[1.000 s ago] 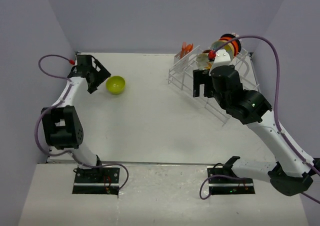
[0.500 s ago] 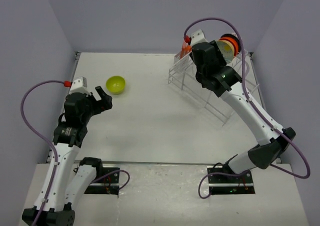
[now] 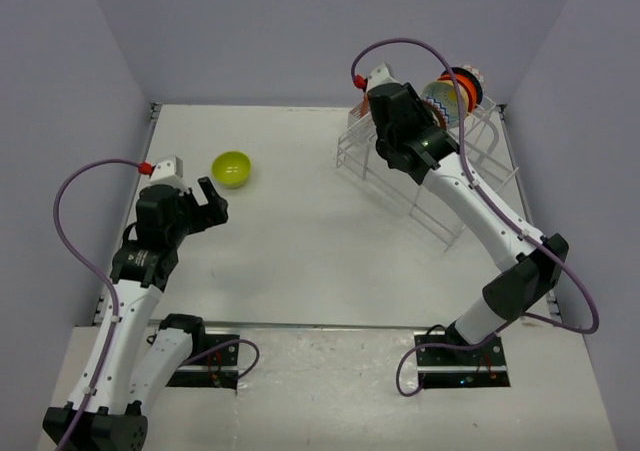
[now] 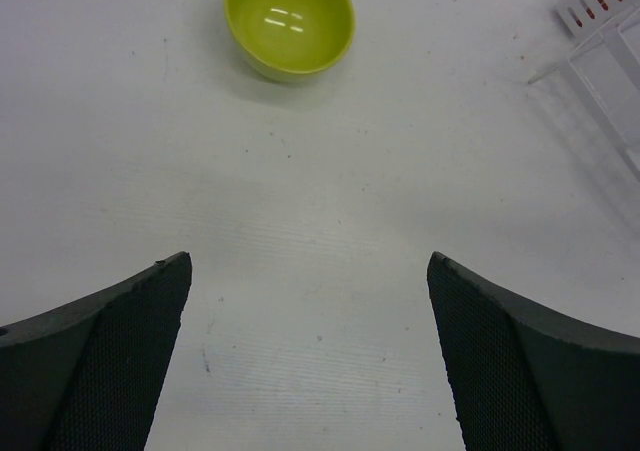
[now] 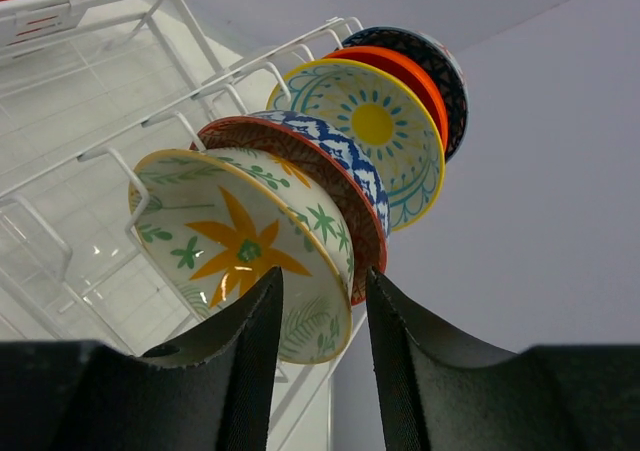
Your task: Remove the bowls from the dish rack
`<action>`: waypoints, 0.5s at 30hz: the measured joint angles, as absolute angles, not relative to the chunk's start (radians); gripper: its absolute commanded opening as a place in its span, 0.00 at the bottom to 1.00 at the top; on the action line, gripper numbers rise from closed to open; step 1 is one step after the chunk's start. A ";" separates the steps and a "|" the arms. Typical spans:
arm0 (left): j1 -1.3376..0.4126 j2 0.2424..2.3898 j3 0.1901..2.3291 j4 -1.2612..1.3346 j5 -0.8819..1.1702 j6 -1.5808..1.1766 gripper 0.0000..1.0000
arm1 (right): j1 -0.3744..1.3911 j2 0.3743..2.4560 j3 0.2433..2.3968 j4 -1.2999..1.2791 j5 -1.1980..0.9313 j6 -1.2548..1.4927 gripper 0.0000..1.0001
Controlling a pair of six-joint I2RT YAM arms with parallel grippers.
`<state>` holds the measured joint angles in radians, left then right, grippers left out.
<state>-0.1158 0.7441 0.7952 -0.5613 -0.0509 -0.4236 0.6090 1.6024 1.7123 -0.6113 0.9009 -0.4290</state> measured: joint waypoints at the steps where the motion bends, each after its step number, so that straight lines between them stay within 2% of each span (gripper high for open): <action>1: -0.116 0.739 0.795 -0.561 -0.051 -0.424 1.00 | 0.607 1.602 1.705 -0.603 0.902 -0.431 0.39; 15: -0.116 0.728 0.795 -0.555 -0.037 -0.422 1.00 | 0.591 1.600 1.575 -0.399 0.995 -0.518 0.24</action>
